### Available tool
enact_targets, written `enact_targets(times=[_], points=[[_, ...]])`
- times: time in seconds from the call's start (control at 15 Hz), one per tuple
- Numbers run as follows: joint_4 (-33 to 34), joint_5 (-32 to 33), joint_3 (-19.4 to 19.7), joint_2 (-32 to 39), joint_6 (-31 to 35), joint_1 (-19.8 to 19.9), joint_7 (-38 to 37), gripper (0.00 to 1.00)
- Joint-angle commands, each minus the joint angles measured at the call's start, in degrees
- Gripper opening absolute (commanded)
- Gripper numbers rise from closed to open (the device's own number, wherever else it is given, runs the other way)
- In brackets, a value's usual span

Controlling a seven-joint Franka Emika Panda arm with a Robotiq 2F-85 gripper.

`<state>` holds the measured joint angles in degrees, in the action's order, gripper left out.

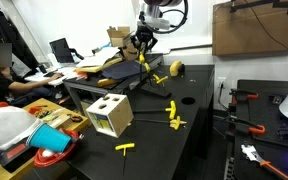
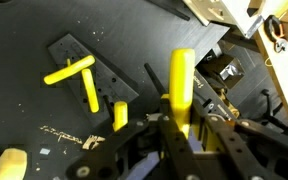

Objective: Remove the yellow object in the front part of the black platform and put it on the table

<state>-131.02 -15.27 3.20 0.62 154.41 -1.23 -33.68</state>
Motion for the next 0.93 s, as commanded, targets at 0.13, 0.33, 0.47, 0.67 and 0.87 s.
enact_targets(times=[0.13, 0.33, 0.47, 0.67, 0.87], points=[[-9.7, -19.6, -2.4, -5.1, 9.0, -1.4, 19.6, 0.06], [-11.4, -28.9, -3.4, -5.5, 9.6, -2.7, 28.5, 0.06], [-12.1, -34.1, -3.5, -5.5, 9.4, -3.5, 33.1, 0.06], [-11.5, -42.8, -3.6, -3.5, 12.3, -4.4, 40.5, 0.06], [-8.8, -52.7, -3.6, -0.1, 16.1, -4.6, 48.0, 0.06]])
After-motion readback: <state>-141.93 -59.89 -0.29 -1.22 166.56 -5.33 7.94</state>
